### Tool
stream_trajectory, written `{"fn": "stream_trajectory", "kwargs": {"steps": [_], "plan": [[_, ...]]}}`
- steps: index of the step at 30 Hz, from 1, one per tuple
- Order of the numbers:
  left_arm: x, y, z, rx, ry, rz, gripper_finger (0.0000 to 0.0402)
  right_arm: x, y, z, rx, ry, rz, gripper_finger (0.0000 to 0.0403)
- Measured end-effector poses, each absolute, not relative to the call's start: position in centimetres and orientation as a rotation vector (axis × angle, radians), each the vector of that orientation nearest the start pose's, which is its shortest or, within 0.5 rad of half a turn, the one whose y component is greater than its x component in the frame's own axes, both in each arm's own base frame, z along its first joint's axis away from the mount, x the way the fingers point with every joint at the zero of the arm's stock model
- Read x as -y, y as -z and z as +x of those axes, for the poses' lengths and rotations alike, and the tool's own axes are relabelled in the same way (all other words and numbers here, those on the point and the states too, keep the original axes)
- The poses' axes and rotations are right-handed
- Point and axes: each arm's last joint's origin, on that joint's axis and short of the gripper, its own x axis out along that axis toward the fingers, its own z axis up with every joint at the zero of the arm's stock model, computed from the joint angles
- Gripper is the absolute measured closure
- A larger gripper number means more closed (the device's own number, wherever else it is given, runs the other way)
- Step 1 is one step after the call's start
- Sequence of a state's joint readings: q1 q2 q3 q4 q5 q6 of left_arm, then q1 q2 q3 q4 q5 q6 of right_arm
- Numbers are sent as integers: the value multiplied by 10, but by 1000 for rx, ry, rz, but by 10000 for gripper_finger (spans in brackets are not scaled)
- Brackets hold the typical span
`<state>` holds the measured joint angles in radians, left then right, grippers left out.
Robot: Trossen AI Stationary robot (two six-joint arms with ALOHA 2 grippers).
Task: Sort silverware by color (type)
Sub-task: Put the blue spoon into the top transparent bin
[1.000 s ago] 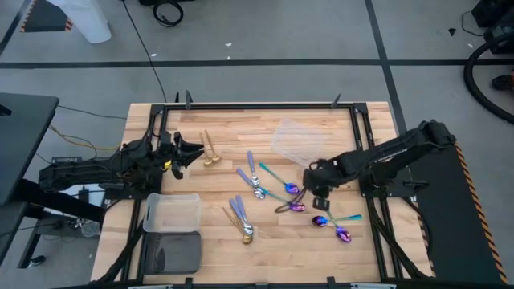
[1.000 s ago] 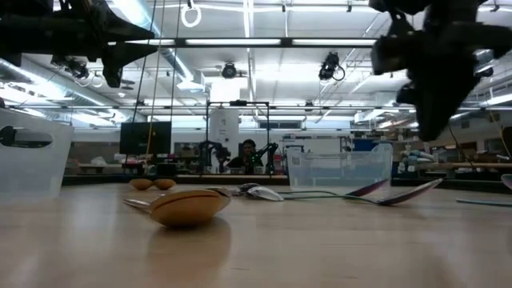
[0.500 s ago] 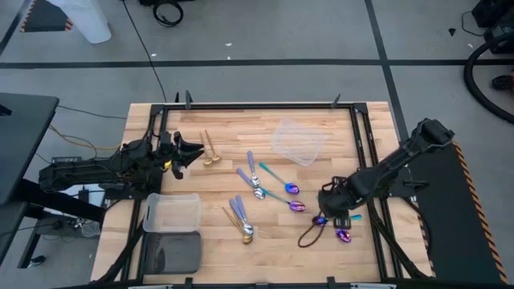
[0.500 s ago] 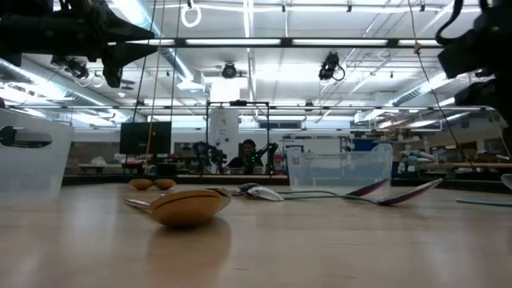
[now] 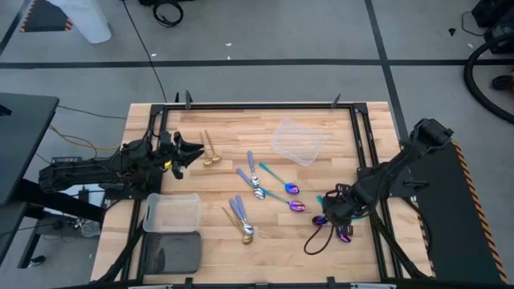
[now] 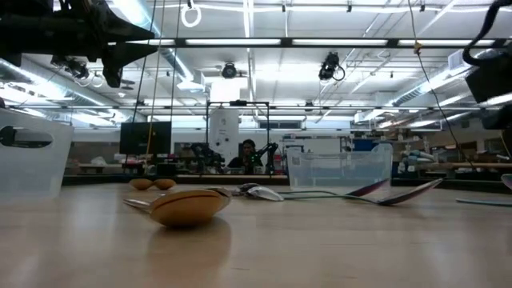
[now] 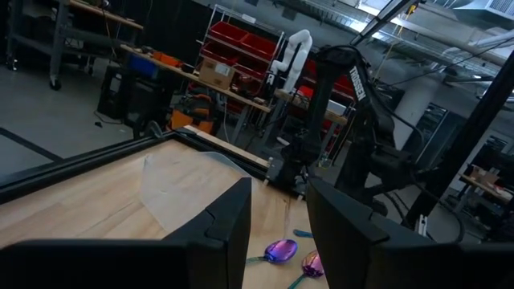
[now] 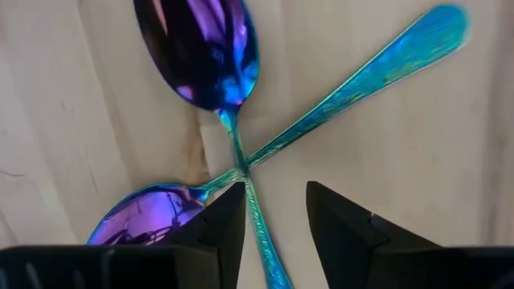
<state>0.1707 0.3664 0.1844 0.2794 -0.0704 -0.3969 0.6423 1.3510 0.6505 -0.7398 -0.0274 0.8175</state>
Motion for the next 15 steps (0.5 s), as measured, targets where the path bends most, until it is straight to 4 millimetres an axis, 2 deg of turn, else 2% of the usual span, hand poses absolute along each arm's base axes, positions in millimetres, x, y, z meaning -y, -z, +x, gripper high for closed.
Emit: {"fn": "stream_trajectory", "kwargs": {"steps": [10,15], "plan": [[-23,-222,119,138,-219,-390,272,-134,-128,161,-1626,55,153,261],[-23,-221,119,136,-220,-390,272,-135,-124,162,-1631,73,130,266]]}}
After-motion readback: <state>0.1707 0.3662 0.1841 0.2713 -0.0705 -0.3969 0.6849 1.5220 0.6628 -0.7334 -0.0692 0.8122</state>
